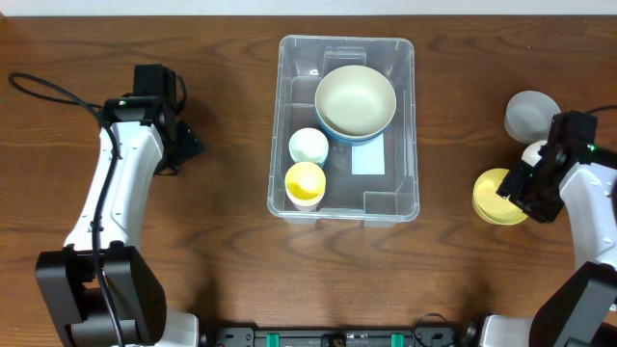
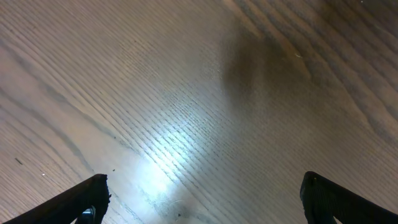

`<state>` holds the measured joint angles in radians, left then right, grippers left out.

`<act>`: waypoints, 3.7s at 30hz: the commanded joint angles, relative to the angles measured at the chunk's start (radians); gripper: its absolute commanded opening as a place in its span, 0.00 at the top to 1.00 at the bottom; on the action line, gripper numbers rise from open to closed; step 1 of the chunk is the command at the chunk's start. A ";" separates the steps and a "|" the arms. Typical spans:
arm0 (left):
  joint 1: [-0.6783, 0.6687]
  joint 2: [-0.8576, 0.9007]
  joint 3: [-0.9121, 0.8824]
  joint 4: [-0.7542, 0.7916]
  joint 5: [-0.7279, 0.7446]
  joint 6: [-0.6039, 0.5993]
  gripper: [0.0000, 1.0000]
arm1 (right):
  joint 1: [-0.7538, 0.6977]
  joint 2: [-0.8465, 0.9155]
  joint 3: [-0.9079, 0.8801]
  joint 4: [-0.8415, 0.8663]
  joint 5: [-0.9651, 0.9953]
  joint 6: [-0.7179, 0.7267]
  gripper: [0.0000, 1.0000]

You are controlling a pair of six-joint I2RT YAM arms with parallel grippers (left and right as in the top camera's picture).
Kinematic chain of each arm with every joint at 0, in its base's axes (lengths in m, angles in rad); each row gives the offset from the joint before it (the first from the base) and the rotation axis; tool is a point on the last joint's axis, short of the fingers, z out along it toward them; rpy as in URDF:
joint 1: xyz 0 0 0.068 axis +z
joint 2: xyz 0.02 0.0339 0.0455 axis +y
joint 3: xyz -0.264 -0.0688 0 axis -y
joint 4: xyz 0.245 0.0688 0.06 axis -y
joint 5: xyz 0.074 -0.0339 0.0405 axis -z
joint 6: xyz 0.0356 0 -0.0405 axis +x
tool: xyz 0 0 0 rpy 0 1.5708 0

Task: Pack container
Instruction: 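Grasp the yellow bowl's rim with the right gripper, then carry the yellow bowl and lower it into the bin's front right, then open the right gripper and withdraw it toward the white bowls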

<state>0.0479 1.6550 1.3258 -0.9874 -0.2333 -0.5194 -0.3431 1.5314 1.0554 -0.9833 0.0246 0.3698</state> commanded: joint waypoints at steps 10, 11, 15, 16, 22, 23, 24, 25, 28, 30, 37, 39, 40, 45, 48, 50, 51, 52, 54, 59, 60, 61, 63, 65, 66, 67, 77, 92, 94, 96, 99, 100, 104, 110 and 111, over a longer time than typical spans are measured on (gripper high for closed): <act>0.002 -0.004 -0.002 -0.004 -0.015 0.003 0.02 | -0.110 -0.023 -0.025 0.018 0.047 0.064 0.49; 0.002 -0.004 -0.002 -0.003 -0.015 0.003 0.02 | -0.117 -0.023 -0.030 0.026 0.045 0.064 0.49; 0.002 -0.004 -0.002 -0.003 -0.015 0.003 0.02 | -0.135 -0.023 -0.082 0.089 0.045 0.071 0.50; 0.002 -0.004 -0.002 -0.003 -0.015 0.003 0.02 | -0.137 -0.023 -0.100 0.111 0.046 0.071 0.50; 0.002 -0.004 -0.002 -0.003 -0.015 0.003 0.02 | -0.140 -0.023 -0.200 0.243 0.019 0.070 0.55; 0.002 -0.004 -0.002 -0.003 -0.015 0.003 0.02 | -0.140 -0.023 -0.206 0.252 0.019 0.069 0.56; 0.002 -0.004 -0.002 -0.003 -0.015 0.003 0.02 | -0.140 -0.023 -0.208 0.257 0.019 0.068 0.57; 0.002 -0.004 -0.002 -0.003 -0.015 0.003 0.02 | -0.140 -0.022 -0.209 0.261 0.017 0.067 0.57; 0.002 -0.004 -0.002 -0.003 -0.015 0.003 0.02 | -0.140 -0.022 -0.217 0.283 0.001 0.066 0.59; 0.002 -0.004 -0.002 -0.003 -0.015 0.003 0.02 | -0.140 -0.022 -0.233 0.311 0.000 0.066 0.64; 0.002 -0.004 -0.002 -0.003 -0.015 0.003 0.02 | -0.140 -0.022 -0.282 0.367 -0.023 0.058 0.68; 0.002 -0.004 -0.002 -0.003 -0.015 0.003 0.02 | -0.140 -0.022 -0.282 0.368 -0.030 0.040 0.73; 0.002 -0.004 -0.002 -0.003 -0.015 0.003 0.02 | -0.140 -0.022 -0.282 0.370 -0.038 0.032 0.78; 0.002 -0.004 -0.002 -0.003 -0.015 0.003 0.02 | -0.140 -0.024 -0.265 0.360 -0.117 -0.039 0.93; 0.002 -0.004 -0.002 -0.003 -0.015 0.003 0.02 | -0.138 -0.050 -0.239 0.322 -0.138 -0.054 0.94; 0.002 -0.004 -0.002 -0.003 -0.015 0.003 0.02 | -0.124 -0.090 -0.216 0.285 -0.138 -0.057 0.97; 0.002 -0.004 -0.002 -0.003 -0.015 0.003 0.02 | -0.113 -0.113 -0.205 0.270 -0.138 -0.057 0.98; 0.002 -0.004 -0.002 -0.003 -0.015 0.003 0.02 | -0.093 -0.146 -0.189 0.253 -0.138 -0.058 0.99; 0.002 -0.004 -0.002 -0.003 -0.015 0.003 0.02 | -0.047 -0.212 -0.155 0.225 -0.139 -0.078 0.99; 0.002 -0.004 -0.002 -0.003 -0.015 0.003 0.02 | 0.107 -0.334 -0.019 0.154 -0.137 -0.117 0.99; 0.002 -0.004 -0.002 -0.003 -0.015 0.003 0.02 | 0.145 -0.349 0.018 0.144 -0.137 -0.117 0.99; 0.002 -0.004 -0.002 -0.003 -0.015 0.003 0.02 | 0.178 -0.359 0.050 0.139 -0.137 -0.117 0.99; 0.002 -0.004 -0.002 -0.003 -0.015 0.003 0.02 | 0.260 -0.367 0.121 0.135 -0.137 -0.117 0.99; 0.002 -0.004 -0.002 -0.003 -0.015 0.003 0.02 | 0.346 -0.364 0.175 0.146 -0.130 -0.117 0.99; 0.002 -0.004 -0.002 -0.003 -0.015 0.003 0.02 | 0.383 -0.361 0.190 0.155 -0.124 -0.117 0.99; 0.002 -0.004 -0.002 -0.003 -0.015 0.003 0.02 | 0.419 -0.358 0.201 0.163 -0.112 -0.117 0.99; 0.002 -0.004 -0.002 -0.003 -0.015 0.003 0.02 | 0.731 -0.174 0.209 0.183 0.011 -0.217 0.99; 0.002 -0.004 -0.002 -0.003 -0.015 0.003 0.02 | 0.835 0.126 0.209 0.116 0.079 -0.222 0.99; 0.002 -0.004 -0.002 -0.003 -0.015 0.003 0.02 | 0.836 0.139 0.209 0.119 0.079 -0.222 0.87; 0.002 -0.004 -0.002 -0.003 -0.015 0.003 0.02 | 0.836 0.143 0.209 0.126 0.078 -0.222 0.78; 0.002 -0.004 -0.002 -0.003 -0.015 0.003 0.02 | 0.836 0.133 0.213 0.135 0.076 -0.222 0.74; 0.002 -0.004 -0.002 -0.003 -0.015 0.003 0.02 | 0.835 0.126 0.219 0.134 0.076 -0.221 0.73; 0.002 -0.004 -0.002 -0.003 -0.015 0.003 0.02 | 0.830 0.059 0.264 0.101 0.079 -0.197 0.71; 0.002 -0.004 -0.002 -0.003 -0.015 0.003 0.02 | 0.739 -0.111 0.332 0.046 0.166 -0.087 0.69; 0.002 -0.004 -0.002 -0.003 -0.015 0.003 0.02 | 0.702 -0.150 0.332 0.040 0.184 -0.064 0.64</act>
<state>0.0479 1.6550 1.3258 -0.9874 -0.2340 -0.5194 0.4232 1.4780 1.3502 -0.9306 0.1307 0.2249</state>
